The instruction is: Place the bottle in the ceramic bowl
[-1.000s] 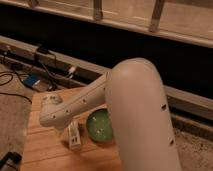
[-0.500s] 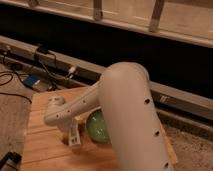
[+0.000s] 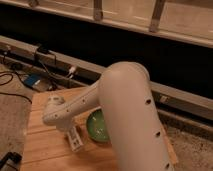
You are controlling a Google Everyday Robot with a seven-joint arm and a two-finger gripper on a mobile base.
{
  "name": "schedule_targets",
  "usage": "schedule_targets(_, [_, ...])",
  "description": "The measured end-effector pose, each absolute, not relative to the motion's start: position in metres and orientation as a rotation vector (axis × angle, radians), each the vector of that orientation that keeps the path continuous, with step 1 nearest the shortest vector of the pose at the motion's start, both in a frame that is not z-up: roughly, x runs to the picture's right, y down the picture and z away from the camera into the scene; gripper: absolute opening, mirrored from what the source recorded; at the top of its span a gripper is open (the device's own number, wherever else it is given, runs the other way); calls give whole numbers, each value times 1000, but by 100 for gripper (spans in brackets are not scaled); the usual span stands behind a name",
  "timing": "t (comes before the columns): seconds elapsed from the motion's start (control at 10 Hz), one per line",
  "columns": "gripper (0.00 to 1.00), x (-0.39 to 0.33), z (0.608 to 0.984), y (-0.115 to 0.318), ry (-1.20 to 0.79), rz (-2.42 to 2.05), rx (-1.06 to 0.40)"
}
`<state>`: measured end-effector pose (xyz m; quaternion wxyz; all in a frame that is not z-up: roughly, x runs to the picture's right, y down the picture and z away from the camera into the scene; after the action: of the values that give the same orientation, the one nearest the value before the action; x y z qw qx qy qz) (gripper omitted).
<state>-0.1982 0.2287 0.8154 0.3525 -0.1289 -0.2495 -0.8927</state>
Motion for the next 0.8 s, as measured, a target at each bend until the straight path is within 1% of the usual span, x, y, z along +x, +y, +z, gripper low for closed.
schedule_targets(0.2, [3, -198, 815, 228, -644, -2308, -333])
schedule_targets(0.3, [0, -198, 813, 225, -633, -2315, -325])
schedule_targets(0.5, [0, -206, 797, 205, -572, -2333, -264])
schedule_targets(0.8, [0, -221, 755, 154, -463, -2360, -178])
